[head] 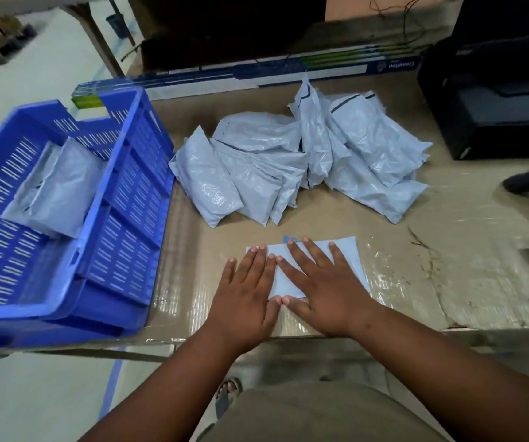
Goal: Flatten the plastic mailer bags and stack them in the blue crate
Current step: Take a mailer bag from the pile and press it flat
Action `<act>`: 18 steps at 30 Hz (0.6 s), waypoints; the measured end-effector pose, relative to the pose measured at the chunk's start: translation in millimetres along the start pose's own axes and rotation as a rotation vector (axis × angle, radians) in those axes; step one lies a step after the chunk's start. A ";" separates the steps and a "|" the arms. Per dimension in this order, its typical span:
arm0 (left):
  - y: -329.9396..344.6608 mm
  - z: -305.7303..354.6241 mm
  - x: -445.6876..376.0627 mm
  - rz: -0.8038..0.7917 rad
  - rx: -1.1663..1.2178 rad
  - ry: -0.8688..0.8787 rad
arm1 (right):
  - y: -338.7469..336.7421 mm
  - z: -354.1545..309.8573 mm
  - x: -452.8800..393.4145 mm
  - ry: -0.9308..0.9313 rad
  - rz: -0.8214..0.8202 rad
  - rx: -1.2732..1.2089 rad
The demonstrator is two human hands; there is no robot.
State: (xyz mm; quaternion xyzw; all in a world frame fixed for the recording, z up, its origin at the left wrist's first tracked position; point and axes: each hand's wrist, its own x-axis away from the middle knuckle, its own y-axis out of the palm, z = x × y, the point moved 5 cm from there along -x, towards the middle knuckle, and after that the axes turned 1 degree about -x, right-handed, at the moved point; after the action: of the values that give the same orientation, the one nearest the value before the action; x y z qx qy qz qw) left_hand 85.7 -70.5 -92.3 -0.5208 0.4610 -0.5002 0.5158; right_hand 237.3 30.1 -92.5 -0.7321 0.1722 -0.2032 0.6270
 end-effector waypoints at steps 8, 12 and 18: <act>-21.2 51.7 -25.7 0.092 0.014 0.163 | -22.0 46.1 26.2 0.148 0.078 -0.012; -7.8 77.7 -44.1 0.062 0.021 0.207 | -5.8 57.2 36.6 0.154 0.008 -0.003; 2.0 76.2 -45.5 0.103 0.044 0.211 | 1.8 60.9 37.8 0.144 0.033 -0.021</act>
State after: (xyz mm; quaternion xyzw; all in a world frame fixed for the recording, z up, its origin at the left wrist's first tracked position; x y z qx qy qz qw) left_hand 158.4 -19.4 -93.9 -0.4294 0.5277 -0.5352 0.5007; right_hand 301.0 62.3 -99.2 -0.7192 0.2309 -0.2433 0.6085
